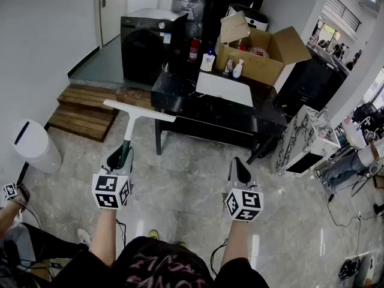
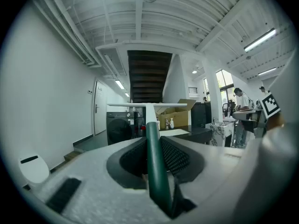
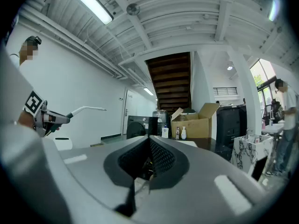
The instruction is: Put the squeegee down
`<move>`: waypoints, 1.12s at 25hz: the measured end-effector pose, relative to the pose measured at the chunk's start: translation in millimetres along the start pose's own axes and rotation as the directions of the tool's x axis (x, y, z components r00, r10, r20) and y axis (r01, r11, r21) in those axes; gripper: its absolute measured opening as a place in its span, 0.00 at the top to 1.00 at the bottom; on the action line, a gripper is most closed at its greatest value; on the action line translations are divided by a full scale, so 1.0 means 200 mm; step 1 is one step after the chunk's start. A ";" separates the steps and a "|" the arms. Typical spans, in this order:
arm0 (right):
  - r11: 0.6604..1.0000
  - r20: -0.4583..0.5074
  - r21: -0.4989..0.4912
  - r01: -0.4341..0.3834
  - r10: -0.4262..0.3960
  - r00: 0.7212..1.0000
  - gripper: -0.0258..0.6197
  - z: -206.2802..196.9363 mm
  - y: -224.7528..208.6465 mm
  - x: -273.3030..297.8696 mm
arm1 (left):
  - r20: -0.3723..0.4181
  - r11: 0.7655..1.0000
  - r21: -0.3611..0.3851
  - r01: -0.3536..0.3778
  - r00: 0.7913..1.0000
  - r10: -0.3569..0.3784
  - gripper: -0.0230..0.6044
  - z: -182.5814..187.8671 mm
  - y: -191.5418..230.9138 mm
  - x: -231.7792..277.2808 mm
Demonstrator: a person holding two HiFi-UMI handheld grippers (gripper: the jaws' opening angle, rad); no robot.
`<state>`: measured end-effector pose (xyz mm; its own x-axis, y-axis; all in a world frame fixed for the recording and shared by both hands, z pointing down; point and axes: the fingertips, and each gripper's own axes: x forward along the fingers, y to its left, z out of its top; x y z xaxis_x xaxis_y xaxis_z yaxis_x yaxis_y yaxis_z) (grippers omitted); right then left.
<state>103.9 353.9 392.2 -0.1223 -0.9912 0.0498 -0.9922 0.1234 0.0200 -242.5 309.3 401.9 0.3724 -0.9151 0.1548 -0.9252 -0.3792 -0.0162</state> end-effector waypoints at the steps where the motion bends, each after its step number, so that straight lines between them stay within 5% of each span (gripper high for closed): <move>1: 1.000 0.005 0.008 -0.001 0.001 1.000 0.95 0.00 0.01 0.01 | 0.002 1.000 0.001 0.000 1.000 0.000 0.80 0.00 0.01 0.00; 28: 1.000 0.010 0.008 0.000 0.000 1.000 0.94 -0.01 0.17 0.21 | -0.007 0.999 -0.027 0.045 0.999 -0.045 0.80 -0.05 0.21 0.17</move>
<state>64.0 316.3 396.5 -0.1223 -0.9917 0.0401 -0.9923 0.1229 0.0121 -269.9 264.0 415.9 0.4134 -0.8959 0.1623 -0.9090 -0.4164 0.0171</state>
